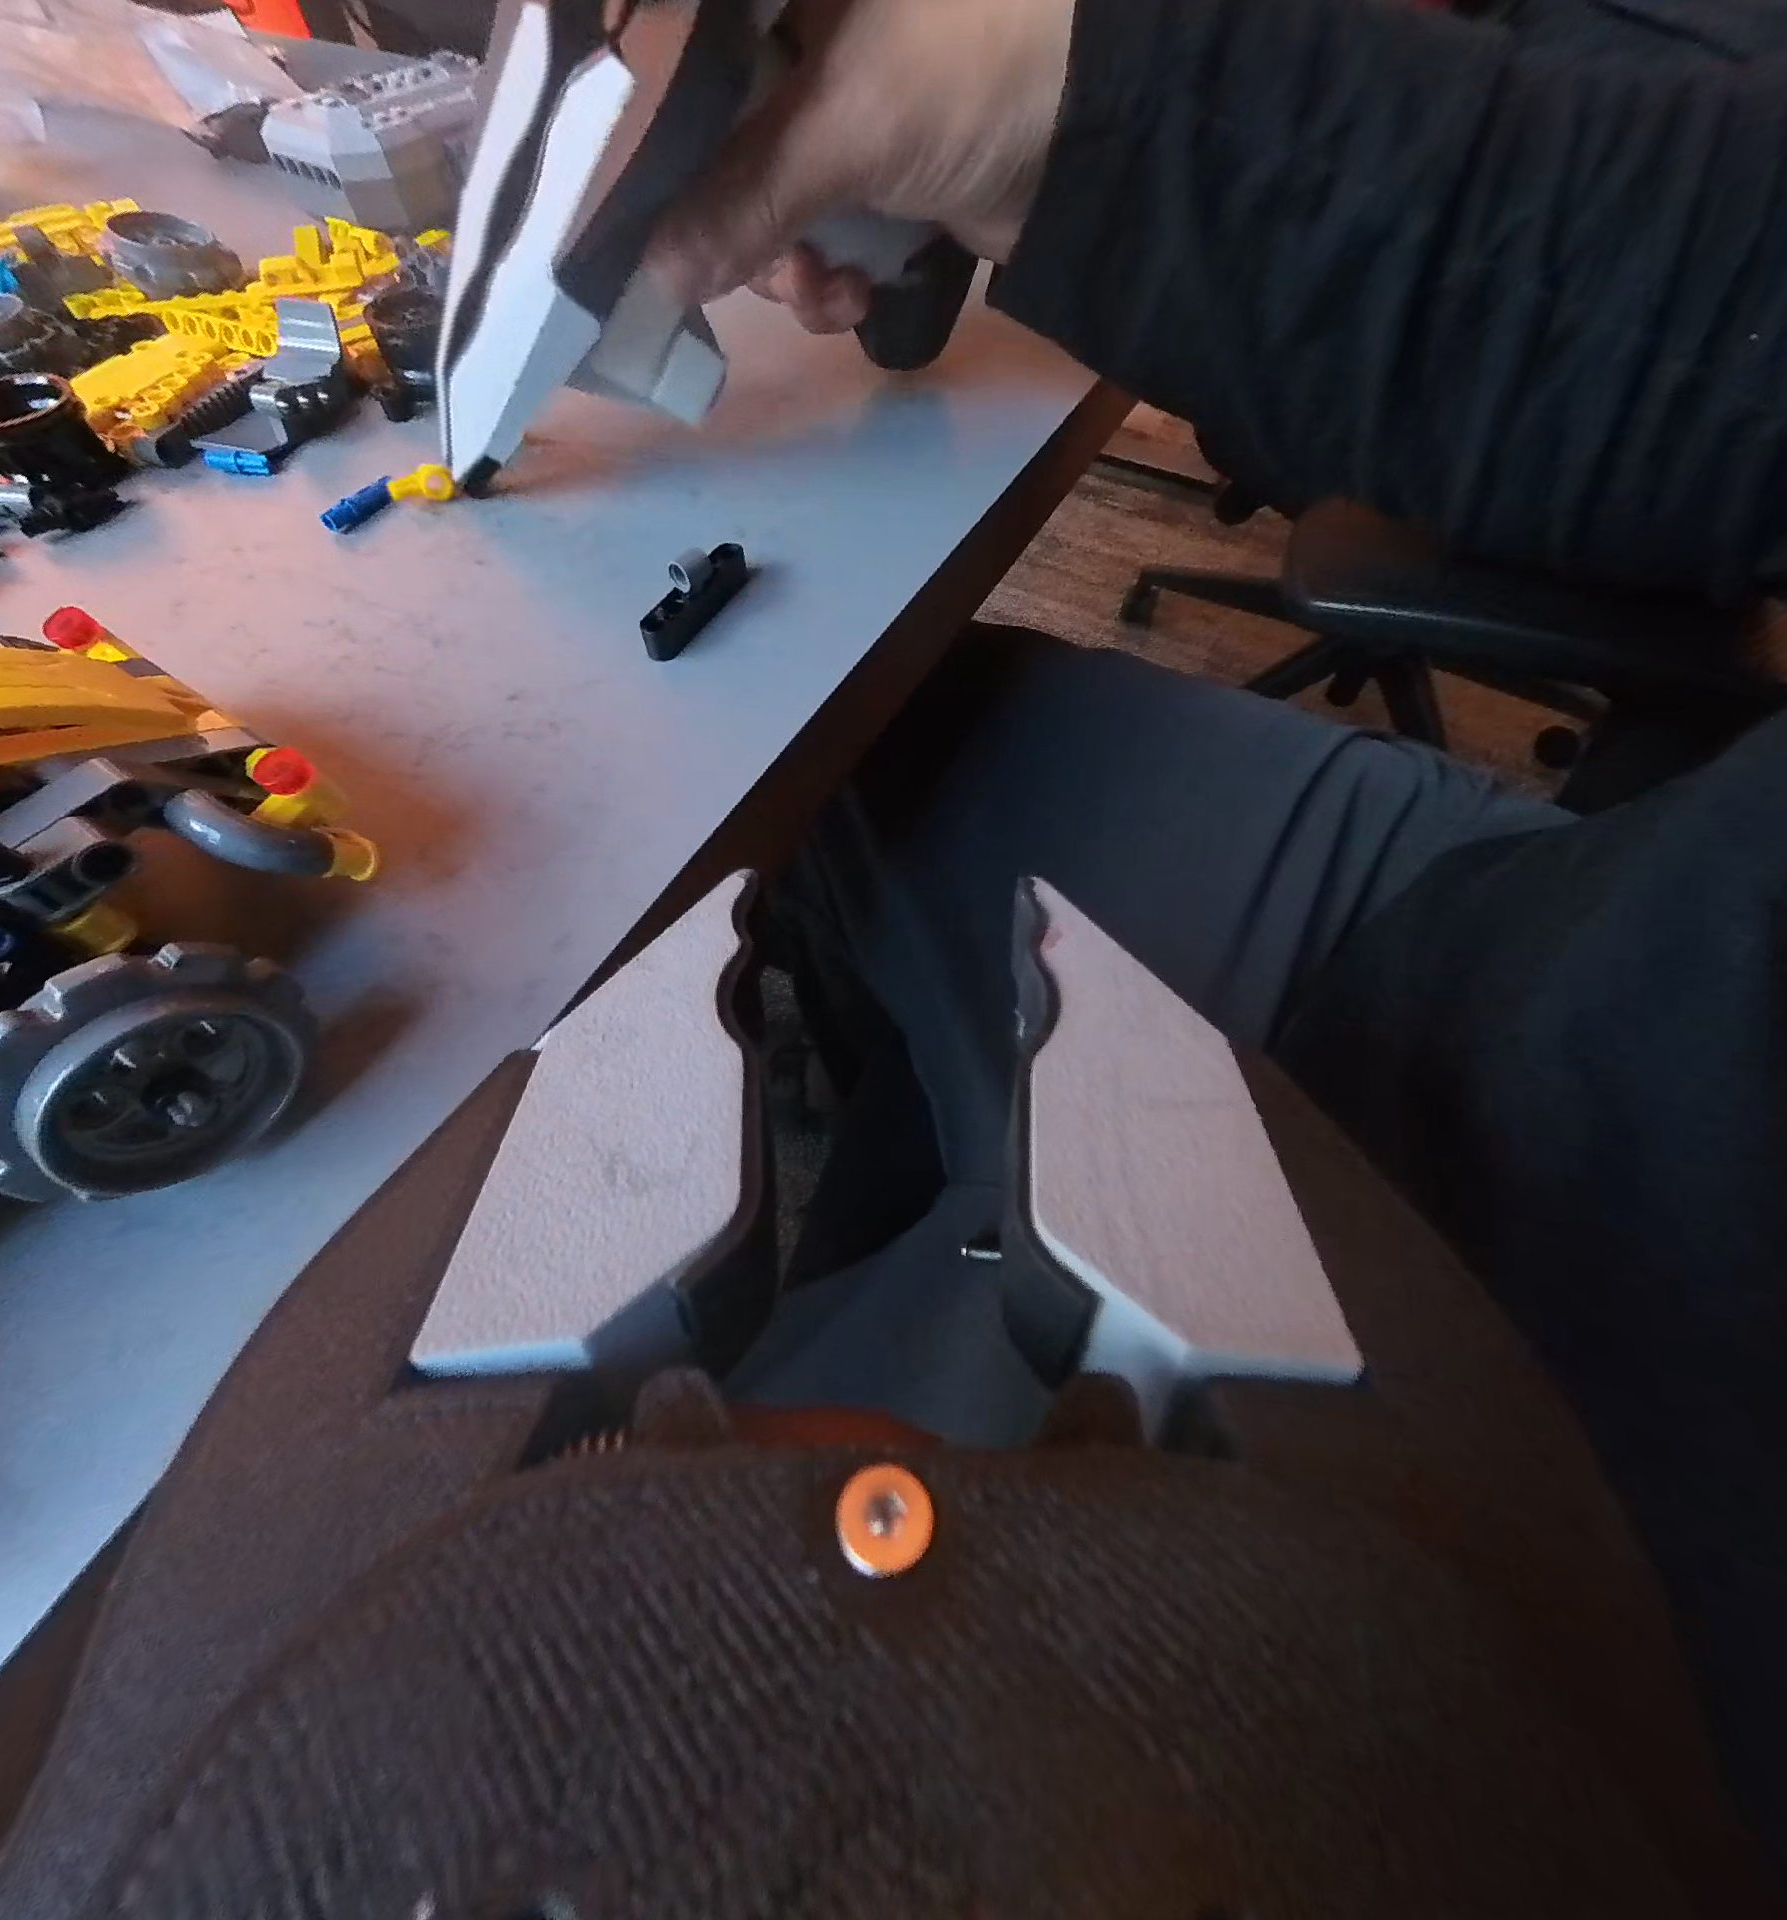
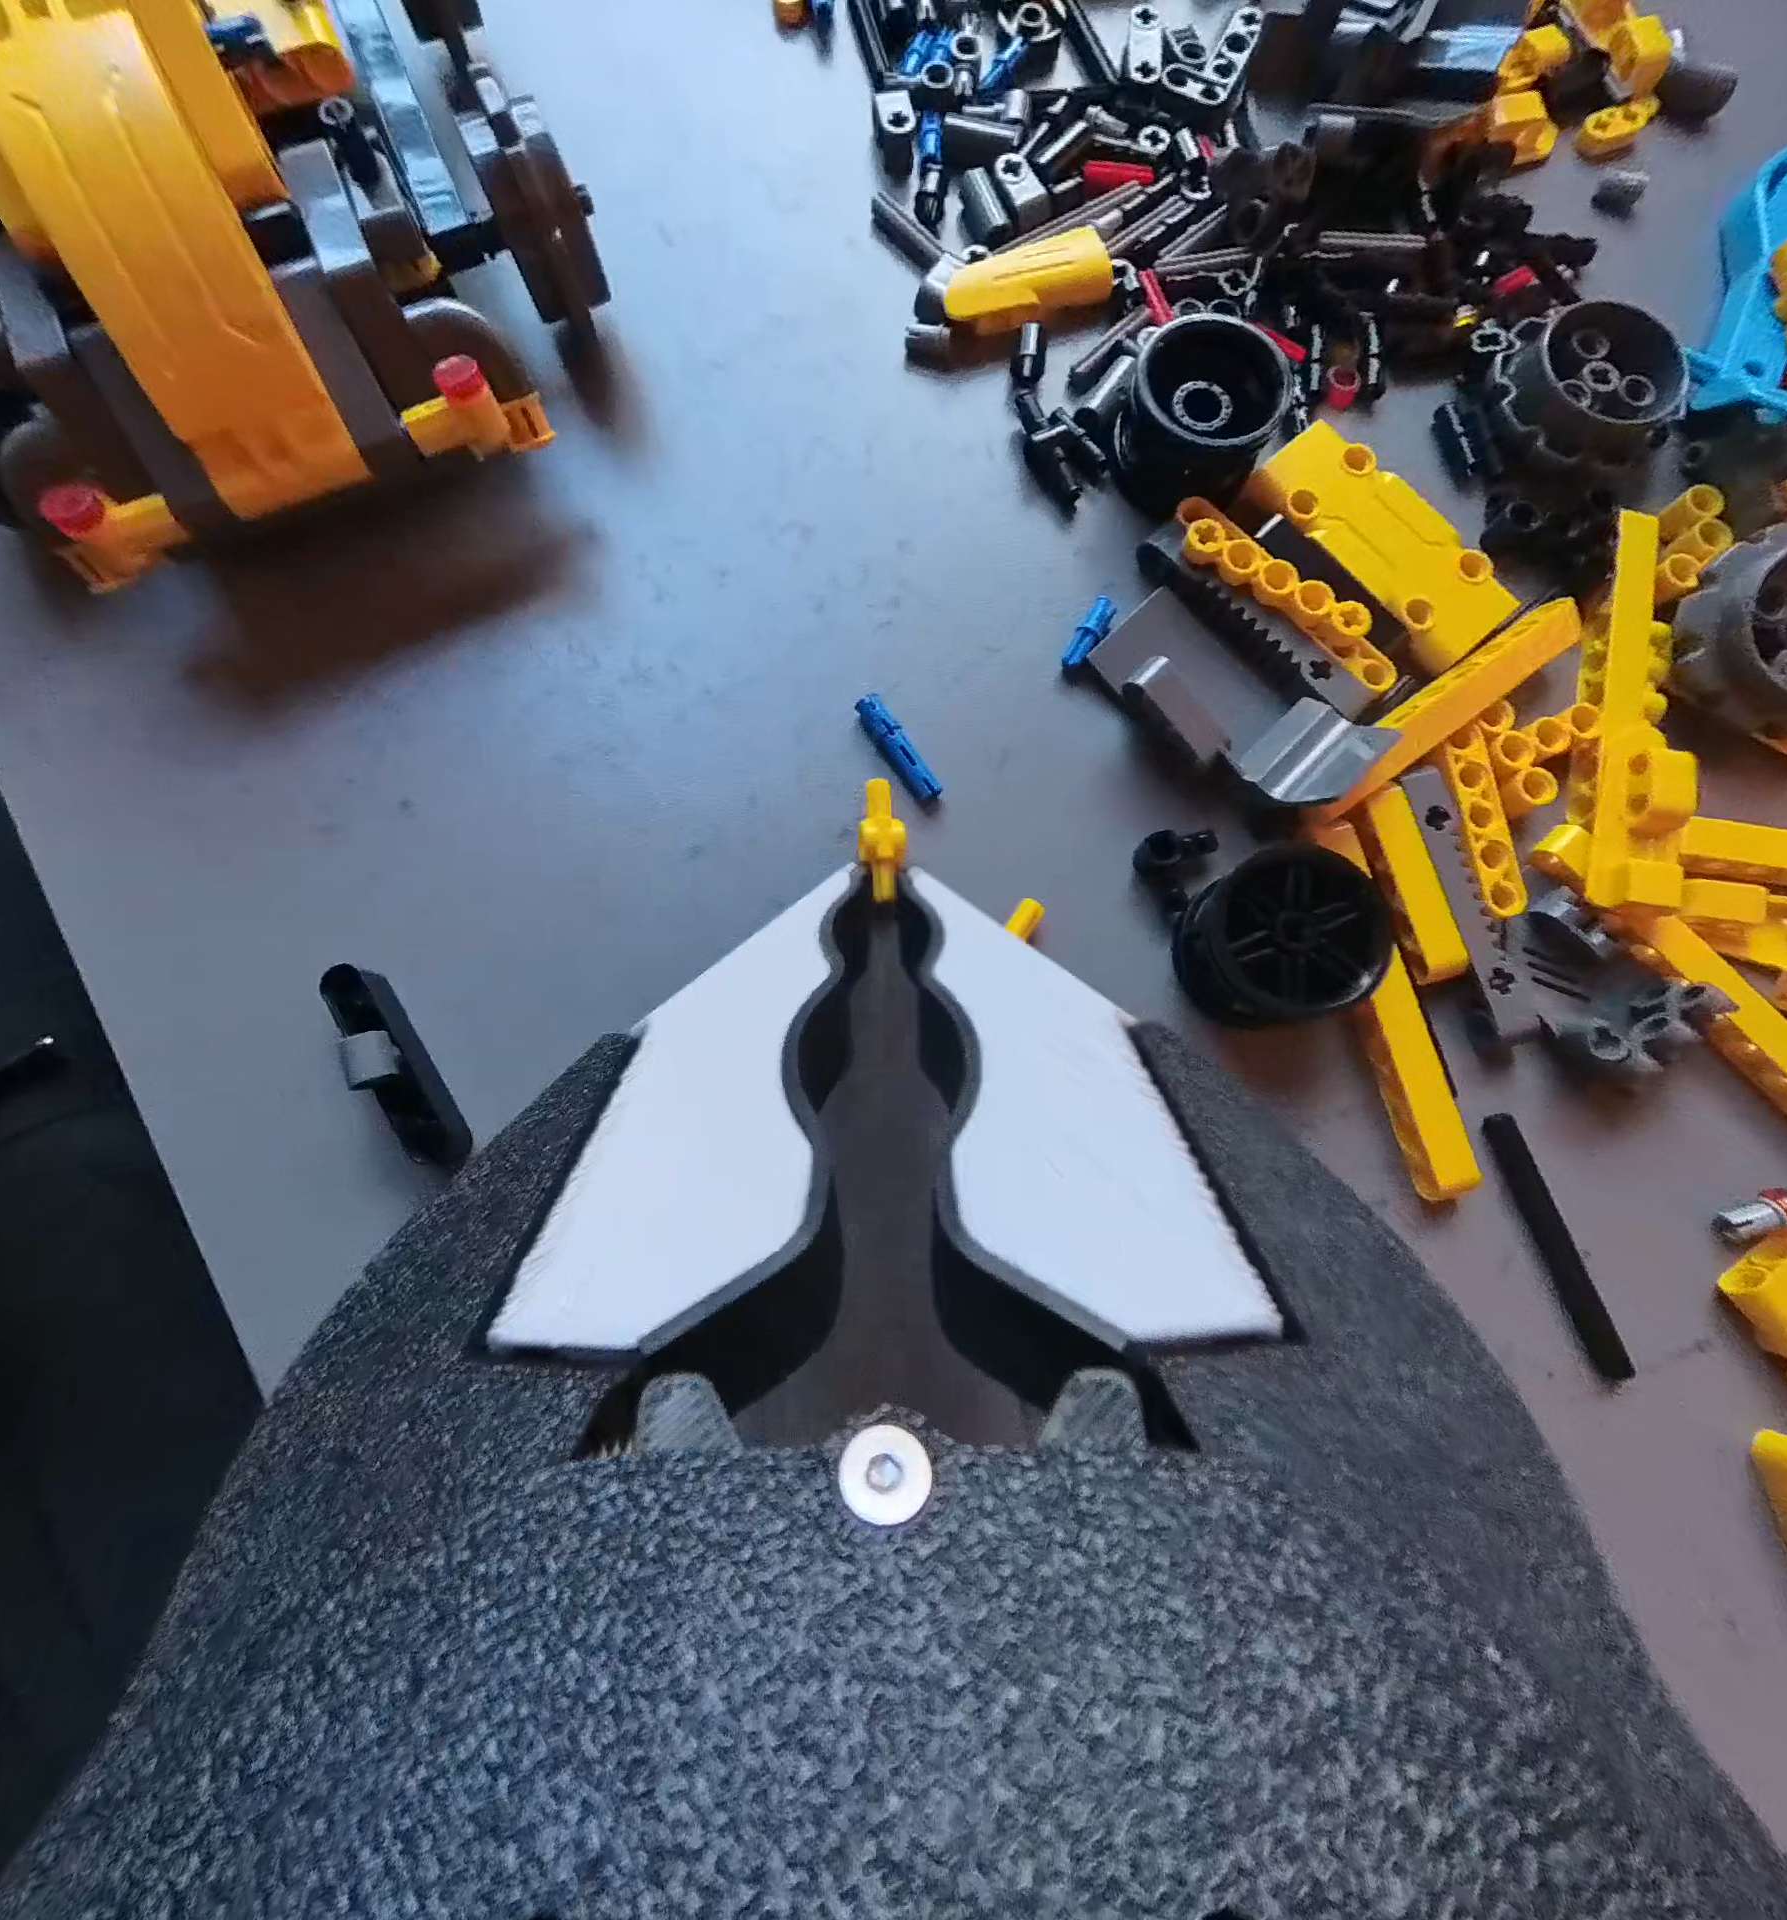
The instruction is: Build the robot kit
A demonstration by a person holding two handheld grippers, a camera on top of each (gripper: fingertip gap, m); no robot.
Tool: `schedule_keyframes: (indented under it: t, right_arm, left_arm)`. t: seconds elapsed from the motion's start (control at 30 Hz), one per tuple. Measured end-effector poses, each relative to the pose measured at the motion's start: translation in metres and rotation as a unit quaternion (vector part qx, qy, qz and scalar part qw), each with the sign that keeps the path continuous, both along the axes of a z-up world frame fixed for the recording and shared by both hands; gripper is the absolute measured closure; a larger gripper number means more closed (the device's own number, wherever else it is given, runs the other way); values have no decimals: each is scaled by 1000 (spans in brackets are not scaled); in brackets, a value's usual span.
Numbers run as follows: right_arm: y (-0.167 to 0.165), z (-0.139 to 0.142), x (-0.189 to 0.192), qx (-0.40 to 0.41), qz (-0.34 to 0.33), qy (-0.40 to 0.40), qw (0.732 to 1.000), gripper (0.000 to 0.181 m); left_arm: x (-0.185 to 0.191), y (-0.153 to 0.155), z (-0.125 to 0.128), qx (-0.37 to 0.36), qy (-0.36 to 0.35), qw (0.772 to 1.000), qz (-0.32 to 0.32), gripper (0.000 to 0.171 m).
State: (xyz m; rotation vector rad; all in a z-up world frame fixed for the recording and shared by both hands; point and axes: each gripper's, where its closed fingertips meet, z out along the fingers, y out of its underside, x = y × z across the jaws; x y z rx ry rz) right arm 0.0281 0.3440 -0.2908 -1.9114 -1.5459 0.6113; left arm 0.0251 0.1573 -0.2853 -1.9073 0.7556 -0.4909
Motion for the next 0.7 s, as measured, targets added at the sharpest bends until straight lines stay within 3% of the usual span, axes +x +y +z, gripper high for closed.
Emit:
schedule_keyframes:
  t: [0.4,0.7]
  right_arm:
    - [-31,41,-22,3,50,77,996,178]
    - [-58,52,-24,-17,96,115,989,178]
  left_arm:
    - [-5,0,0,1,6,1000,3,128]
    - [-8,4,-4,-15,1,1000,18,129]
